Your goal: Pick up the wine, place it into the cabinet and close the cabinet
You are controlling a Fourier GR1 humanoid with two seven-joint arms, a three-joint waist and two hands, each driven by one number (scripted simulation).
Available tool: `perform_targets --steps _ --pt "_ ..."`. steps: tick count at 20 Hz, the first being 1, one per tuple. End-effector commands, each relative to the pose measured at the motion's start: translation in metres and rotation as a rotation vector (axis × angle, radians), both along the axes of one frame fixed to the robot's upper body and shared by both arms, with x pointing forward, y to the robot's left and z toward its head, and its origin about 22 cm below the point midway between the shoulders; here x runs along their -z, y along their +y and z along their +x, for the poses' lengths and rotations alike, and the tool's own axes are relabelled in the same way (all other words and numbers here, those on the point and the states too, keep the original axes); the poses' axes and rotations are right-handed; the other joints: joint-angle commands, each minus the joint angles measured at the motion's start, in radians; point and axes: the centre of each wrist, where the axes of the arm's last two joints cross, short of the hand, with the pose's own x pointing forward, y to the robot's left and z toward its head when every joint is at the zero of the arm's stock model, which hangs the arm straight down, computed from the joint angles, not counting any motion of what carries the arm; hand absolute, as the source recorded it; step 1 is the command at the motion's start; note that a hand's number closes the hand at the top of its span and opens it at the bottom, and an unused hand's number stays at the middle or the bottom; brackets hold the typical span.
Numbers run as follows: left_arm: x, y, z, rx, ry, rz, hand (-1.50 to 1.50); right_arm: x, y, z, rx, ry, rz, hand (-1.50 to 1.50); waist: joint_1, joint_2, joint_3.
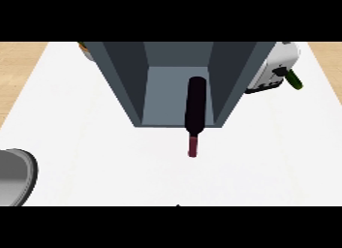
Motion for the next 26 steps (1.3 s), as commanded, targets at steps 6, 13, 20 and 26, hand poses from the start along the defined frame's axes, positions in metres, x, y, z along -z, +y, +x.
perform_targets --steps 6,13,20,26 --pt "-0.004 0.001 0.007 0.058 0.006 -0.047 -1.50 -0.014 0.051 -0.001 -0.037 -0.118 0.024 1.50 0.017 0.006 0.000" --pt "-0.005 -0.010 0.010 0.066 -0.008 -0.072 -1.50 -0.038 0.062 0.035 -0.062 -0.091 0.022 1.50 0.041 0.015 0.000" --pt "0.001 -0.012 0.019 0.053 0.017 -0.072 -1.50 -0.069 0.104 0.076 -0.043 -0.122 0.039 1.50 0.042 0.015 0.001" --pt "-0.004 0.000 0.023 0.041 0.004 -0.054 -1.50 -0.095 0.135 0.129 0.049 -0.175 0.006 1.50 0.039 0.015 0.002"
